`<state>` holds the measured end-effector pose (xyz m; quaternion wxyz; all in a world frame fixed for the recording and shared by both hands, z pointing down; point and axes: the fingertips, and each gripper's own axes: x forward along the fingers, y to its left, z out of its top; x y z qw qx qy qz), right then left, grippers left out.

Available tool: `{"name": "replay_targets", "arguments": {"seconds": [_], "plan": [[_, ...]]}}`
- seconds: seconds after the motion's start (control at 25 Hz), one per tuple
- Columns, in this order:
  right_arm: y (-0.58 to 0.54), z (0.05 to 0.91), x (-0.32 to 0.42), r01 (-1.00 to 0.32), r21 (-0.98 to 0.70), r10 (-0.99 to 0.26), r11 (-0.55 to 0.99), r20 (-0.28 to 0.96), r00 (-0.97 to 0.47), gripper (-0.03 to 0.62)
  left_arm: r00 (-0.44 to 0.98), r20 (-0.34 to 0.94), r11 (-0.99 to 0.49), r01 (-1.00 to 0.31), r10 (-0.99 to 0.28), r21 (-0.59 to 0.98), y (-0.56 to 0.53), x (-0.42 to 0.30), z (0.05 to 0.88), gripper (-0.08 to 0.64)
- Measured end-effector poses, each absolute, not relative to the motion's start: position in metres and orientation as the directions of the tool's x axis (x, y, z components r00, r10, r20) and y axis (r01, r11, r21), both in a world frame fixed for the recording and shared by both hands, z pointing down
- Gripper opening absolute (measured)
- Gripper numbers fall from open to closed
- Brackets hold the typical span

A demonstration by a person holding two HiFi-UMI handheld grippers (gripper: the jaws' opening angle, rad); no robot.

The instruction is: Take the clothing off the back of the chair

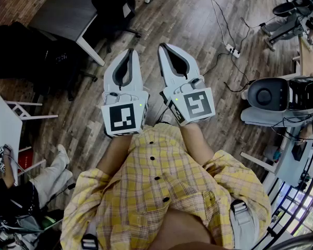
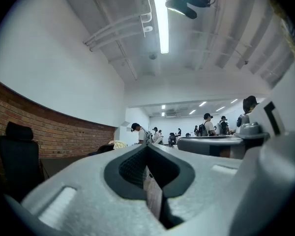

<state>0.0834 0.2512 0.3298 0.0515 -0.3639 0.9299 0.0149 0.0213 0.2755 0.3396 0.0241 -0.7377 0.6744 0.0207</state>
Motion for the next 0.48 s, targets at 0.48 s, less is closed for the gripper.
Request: {"name": "replay_targets", "arguments": {"seconds": [0.48], "plan": [[0.224,0.336,0.108,-0.662,-0.034,-0.660,0.749,-0.119,-0.741,0.003,0.045,-0.069,-0.044,-0.999,-0.997,-0.022,0.254,0.043,0.343,0.000]]}}
